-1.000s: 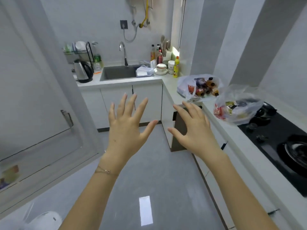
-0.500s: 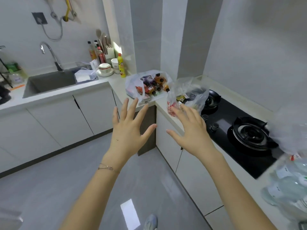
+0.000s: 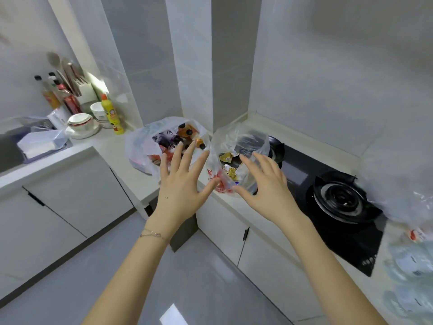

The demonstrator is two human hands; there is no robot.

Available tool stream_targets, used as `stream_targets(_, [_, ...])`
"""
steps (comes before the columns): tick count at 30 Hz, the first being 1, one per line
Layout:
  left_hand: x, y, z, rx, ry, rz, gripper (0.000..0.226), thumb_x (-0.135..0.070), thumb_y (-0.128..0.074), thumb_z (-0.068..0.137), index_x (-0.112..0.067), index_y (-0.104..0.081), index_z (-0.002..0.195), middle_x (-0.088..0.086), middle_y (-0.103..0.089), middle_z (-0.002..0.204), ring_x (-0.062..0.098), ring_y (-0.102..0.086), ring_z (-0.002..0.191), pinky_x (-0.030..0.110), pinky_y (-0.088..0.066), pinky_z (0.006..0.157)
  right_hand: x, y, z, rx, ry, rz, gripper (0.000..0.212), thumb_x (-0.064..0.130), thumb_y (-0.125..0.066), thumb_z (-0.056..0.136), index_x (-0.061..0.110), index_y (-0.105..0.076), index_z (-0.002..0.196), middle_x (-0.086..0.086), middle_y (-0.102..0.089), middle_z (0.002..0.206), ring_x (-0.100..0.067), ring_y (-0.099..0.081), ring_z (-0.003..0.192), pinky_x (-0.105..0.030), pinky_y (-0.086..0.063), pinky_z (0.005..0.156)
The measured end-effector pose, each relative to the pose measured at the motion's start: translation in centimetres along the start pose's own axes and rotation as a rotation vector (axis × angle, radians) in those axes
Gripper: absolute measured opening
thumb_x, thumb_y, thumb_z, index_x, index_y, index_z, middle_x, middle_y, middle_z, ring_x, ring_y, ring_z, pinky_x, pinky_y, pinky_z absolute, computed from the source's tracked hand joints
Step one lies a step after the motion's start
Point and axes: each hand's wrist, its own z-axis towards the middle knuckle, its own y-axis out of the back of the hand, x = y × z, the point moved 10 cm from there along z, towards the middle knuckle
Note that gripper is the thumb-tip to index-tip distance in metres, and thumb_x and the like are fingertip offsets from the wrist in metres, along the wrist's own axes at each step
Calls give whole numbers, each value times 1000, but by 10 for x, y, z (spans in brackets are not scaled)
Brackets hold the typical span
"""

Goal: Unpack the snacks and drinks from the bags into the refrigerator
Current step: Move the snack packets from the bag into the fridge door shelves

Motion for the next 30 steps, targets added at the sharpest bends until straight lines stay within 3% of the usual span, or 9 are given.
stream_targets(2, [4, -13, 21, 1, -19, -15, 68, -67, -33, 91, -32, -34, 150, 1, -21, 161, 25, -7, 150, 47, 5, 118, -9, -5, 18, 5, -23, 13, 71, 56, -54, 89, 37, -24, 150, 5, -17, 158, -16, -6, 147, -46, -15, 118])
stream_targets(5, [8, -37, 51, 7, -50, -17, 66, -65, -36, 92, -30, -37, 148, 4, -26, 159, 25, -10, 150, 49, -1, 118, -26, -11, 47, 4, -54, 8, 70, 53, -56, 89, 37, -25, 150, 4, -16, 159, -16, -5, 147, -45, -14, 118])
stream_targets(8, [11, -63, 85, 33, -72, -30, 70, -69, -28, 91, -30, -37, 149, 4, -27, 159, 25, -11, 150, 54, -6, 119, -47, -18, 80, 19, -78, 17, 69, 51, -56, 90, 36, -25, 150, 3, -15, 159, -14, -3, 146, -43, -11, 117])
stream_targets(11, [15, -86, 121, 38, -73, -42, 75, -72, -21, 89, -30, -36, 149, 3, -25, 159, 26, -10, 150, 51, 0, 118, -69, -26, 118, 32, -86, 11, 70, 51, -56, 91, 36, -24, 151, 2, -14, 159, -16, -1, 147, -45, -11, 118])
stream_targets(16, [13, -125, 185, 44, -71, -57, 71, -68, -28, 90, -27, -40, 147, 5, -29, 158, 31, -15, 149, 51, -1, 117, -106, -34, 182, 28, -68, 3, 72, 53, -56, 89, 35, -24, 151, 1, -15, 159, -20, -4, 147, -47, -13, 119])
stream_targets(22, [16, -163, 242, 54, -61, -39, 73, -70, -23, 91, -28, -39, 148, 6, -29, 158, 30, -17, 148, 56, -9, 118, -143, -45, 243, 56, -64, -22, 71, 53, -54, 90, 36, -22, 151, 2, -13, 160, -21, -2, 148, -45, -12, 117])
stream_targets(30, [24, -243, 271, 198, -93, -94, 70, -68, -24, 92, -26, -44, 145, 7, -37, 154, 32, -25, 146, 58, -12, 115, -180, -93, 274, 126, -112, -36, 71, 54, -54, 90, 33, -24, 151, 3, -16, 158, -19, -6, 146, -44, -10, 118])
